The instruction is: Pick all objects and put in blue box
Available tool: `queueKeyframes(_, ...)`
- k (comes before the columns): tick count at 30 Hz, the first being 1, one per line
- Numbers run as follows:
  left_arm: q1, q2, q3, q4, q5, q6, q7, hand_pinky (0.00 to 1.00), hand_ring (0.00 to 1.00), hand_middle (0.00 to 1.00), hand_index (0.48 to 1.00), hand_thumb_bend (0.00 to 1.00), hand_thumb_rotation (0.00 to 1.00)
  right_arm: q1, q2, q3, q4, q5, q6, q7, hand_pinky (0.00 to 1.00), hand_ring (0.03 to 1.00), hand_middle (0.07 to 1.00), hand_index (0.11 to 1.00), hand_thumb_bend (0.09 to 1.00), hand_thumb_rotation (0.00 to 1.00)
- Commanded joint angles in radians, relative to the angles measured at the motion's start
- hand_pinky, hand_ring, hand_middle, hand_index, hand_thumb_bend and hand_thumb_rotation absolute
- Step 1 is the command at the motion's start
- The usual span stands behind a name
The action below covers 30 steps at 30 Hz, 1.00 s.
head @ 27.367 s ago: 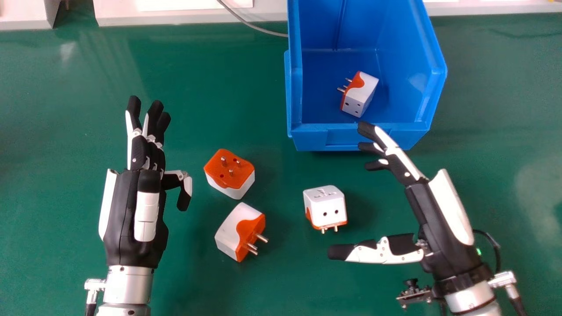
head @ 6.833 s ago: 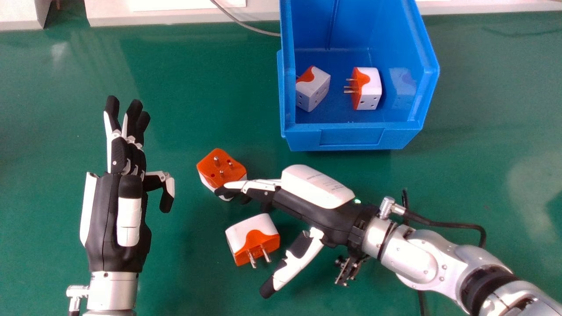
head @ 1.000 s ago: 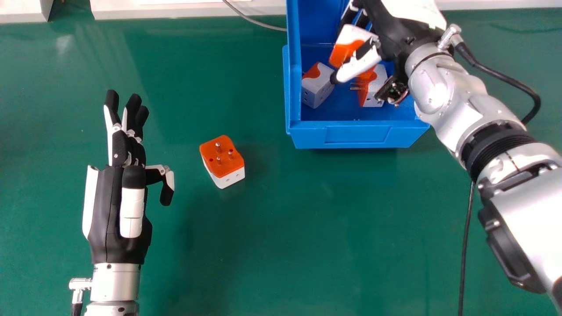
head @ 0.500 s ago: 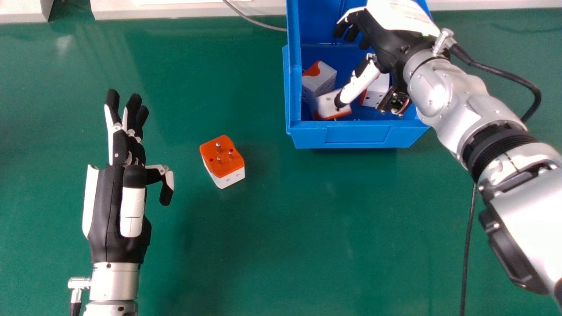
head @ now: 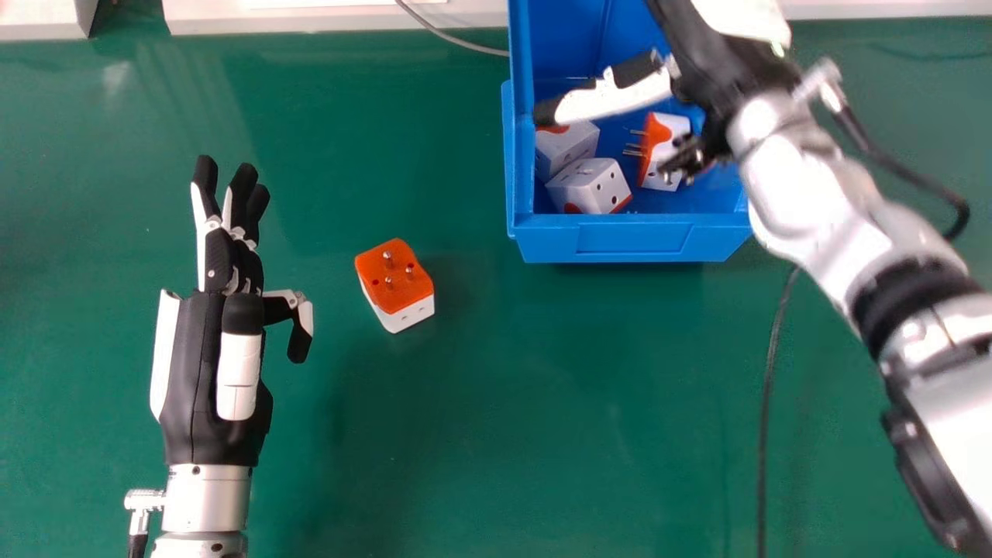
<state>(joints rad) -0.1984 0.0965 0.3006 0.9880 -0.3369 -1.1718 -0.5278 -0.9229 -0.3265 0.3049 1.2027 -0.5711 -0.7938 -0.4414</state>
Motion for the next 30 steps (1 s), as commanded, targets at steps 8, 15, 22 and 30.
queueKeyframes(8, -0.006, -0.001, 0.000, 0.001, -0.023, -0.016, -0.025, 0.00, 1.00, 1.00, 1.000, 1.00, 0.95, 0.275, -0.031, -0.035, -0.222, 0.029, -0.350, -0.023, 0.59, 0.782, 0.840, 0.840, 0.985, 0.31)
queueKeyframes(15, -0.012, 0.003, 0.006, 0.001, -0.020, -0.015, -0.017, 0.00, 1.00, 1.00, 1.000, 1.00, 0.95, 0.354, 0.017, 0.011, -0.280, -0.068, -0.406, -0.028, 0.68, 0.822, 0.883, 0.874, 0.994, 0.33)
queueKeyframes(22, -0.008, 0.011, 0.013, 0.016, 0.005, -0.039, 0.024, 0.00, 1.00, 1.00, 1.000, 1.00, 0.95, 0.323, 0.087, 0.057, -0.219, -0.102, -0.361, -0.004, 0.77, 0.893, 0.952, 0.935, 1.000, 0.38)
queueKeyframes(30, -0.004, 0.005, 0.014, 0.022, 0.015, -0.059, 0.054, 0.00, 1.00, 1.00, 1.000, 1.00, 0.97, 0.306, 0.154, 0.100, -0.197, -0.105, -0.328, 0.032, 0.82, 0.928, 0.981, 0.963, 1.000, 0.39)
